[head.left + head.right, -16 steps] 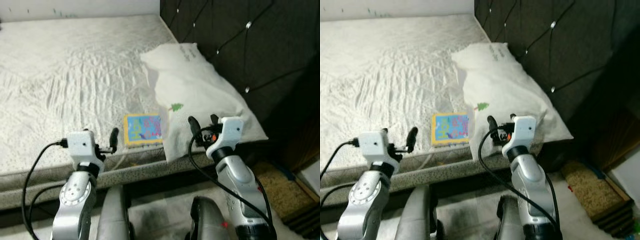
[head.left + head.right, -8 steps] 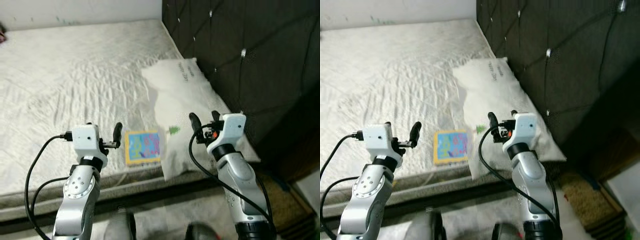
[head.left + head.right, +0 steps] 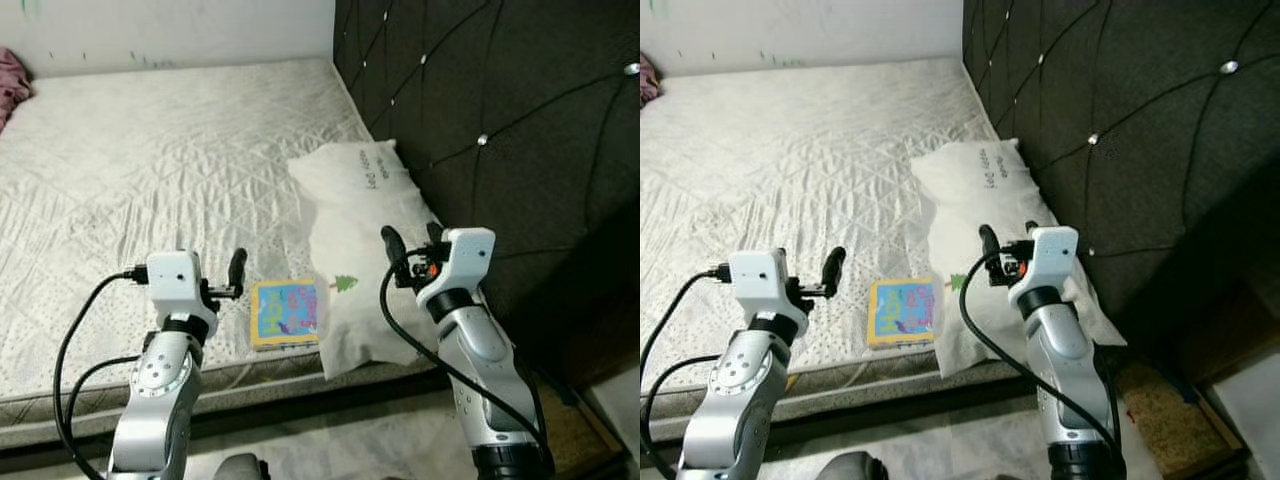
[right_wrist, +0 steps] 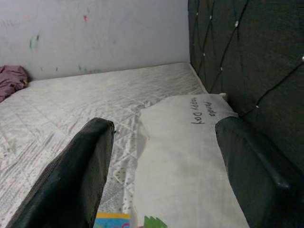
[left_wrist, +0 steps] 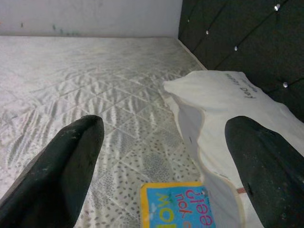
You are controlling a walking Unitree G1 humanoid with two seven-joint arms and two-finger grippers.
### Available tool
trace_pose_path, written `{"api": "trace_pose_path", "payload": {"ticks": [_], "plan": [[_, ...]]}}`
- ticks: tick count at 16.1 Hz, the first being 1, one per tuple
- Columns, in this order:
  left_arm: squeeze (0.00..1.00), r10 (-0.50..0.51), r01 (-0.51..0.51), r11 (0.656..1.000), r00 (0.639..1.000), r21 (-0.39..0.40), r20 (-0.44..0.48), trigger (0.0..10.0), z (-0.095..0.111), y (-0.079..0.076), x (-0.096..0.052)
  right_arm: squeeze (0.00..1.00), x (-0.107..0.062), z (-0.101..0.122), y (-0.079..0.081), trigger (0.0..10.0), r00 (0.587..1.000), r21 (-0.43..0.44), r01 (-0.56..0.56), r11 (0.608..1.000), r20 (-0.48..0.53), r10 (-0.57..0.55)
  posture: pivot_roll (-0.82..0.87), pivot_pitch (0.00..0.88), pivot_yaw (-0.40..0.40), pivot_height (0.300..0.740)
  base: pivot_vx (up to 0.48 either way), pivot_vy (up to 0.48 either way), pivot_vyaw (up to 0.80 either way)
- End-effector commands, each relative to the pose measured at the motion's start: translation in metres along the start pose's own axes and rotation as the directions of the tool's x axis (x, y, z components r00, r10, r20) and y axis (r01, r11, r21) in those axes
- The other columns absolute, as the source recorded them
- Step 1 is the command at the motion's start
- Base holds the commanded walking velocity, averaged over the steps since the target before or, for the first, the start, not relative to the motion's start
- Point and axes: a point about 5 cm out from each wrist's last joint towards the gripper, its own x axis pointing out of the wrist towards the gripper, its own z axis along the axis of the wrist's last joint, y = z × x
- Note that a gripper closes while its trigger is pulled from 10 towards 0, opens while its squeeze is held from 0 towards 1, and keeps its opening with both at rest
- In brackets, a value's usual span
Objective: Clean up the room
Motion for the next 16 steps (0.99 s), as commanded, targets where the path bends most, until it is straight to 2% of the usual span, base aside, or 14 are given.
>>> {"api": "trace_pose_path", "payload": {"ticks": [1,11,16], "plan": [[0.0,0.02,-0.02,1.0,1.0,-0.001,-0.014,10.0,-0.001,0.0041,-0.001,0.0,-0.0005,-0.0041,-0.0006,10.0,1.0,0.006,0.011,1.0,-0.016,-0.011,0.02,0.027,0.012,0.74,0.0,0.48,0.0],[0.0,0.023,-0.023,1.0,1.0,-0.018,-0.013,10.0,-0.0005,0.0038,0.0018,0.0,-0.0015,-0.0068,-0.0054,10.0,0.999,-0.002,0.027,1.0,-0.033,-0.028,0.02,0.028,0.009,0.74,0.0,0.48,0.0],[0.0,0.019,-0.019,0.999,1.0,-0.029,-0.01,10.0,-0.0001,0.0035,0.0017,0.0,-0.002,-0.0076,-0.0055,10.0,0.999,-0.005,0.026,1.0,-0.038,-0.026,0.01,0.031,0.009,0.74,0.0,0.48,-0.48]]}}
